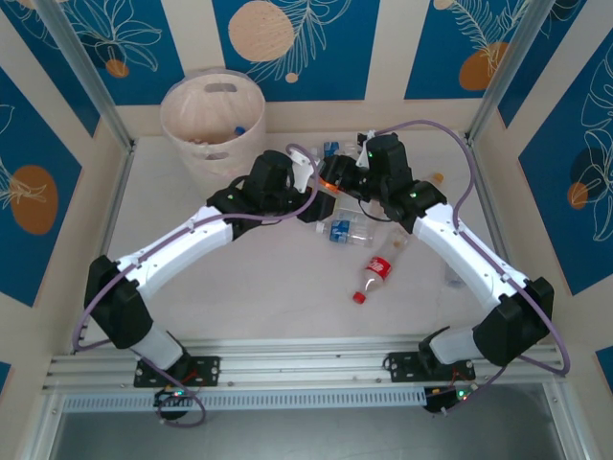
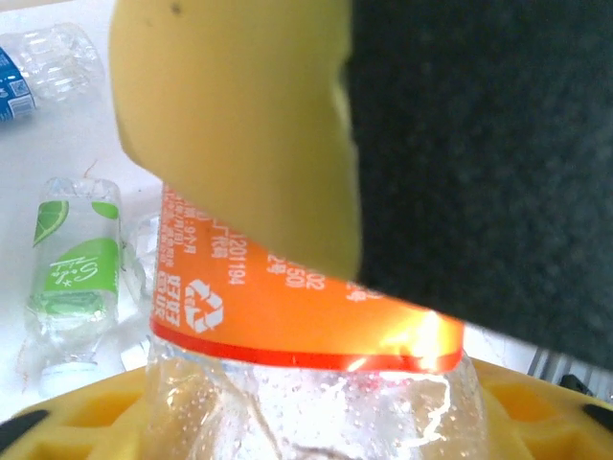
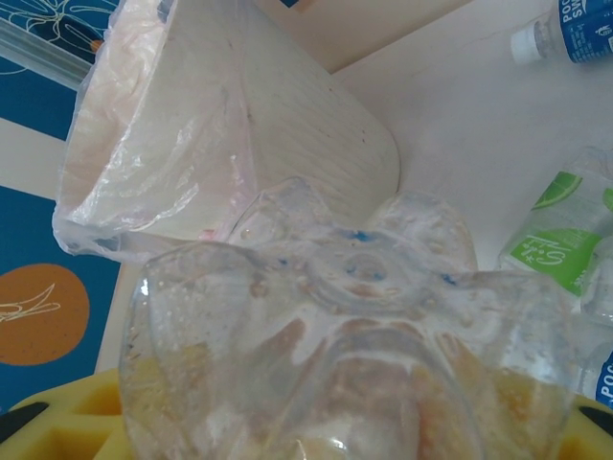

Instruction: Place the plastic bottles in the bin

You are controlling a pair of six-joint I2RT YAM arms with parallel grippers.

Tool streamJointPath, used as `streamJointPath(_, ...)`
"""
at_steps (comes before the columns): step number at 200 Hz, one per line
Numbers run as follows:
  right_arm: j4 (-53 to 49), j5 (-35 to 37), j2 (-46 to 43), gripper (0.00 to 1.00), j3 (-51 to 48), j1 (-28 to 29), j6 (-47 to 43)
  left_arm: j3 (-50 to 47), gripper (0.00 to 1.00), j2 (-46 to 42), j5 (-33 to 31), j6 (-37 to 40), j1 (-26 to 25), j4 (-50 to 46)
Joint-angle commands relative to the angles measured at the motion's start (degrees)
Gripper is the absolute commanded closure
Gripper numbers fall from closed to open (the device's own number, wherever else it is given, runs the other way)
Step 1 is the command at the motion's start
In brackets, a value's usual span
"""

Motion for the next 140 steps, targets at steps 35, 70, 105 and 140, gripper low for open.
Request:
streamJointPath(35, -0.46, 0.13, -1.98, 0.39, -0.71, 1.22, -0.03, 2.39, 0.60, 0.35, -0.17, 0.86, -0.38, 2.09)
streamJointPath(70, -4.29, 3.66, -3.86, 0.10, 1.14, 0.33, -2.04, 2.39, 0.65, -1.21, -3.52, 1.76, -0.33, 0.61)
streamJointPath(105, -7.41, 5.92, -7.68, 0.01, 2.59, -3.06, -3.06, 2.78, 0.65, -3.13, -8.25, 3.38, 0.64, -2.72)
streamJointPath(140, -10.08, 8.55, -14.05, 0.01, 1.02, -6.78, -2.67, 7.28, 0.64, -4.08, -10.91, 5.72, 4.56, -8.86)
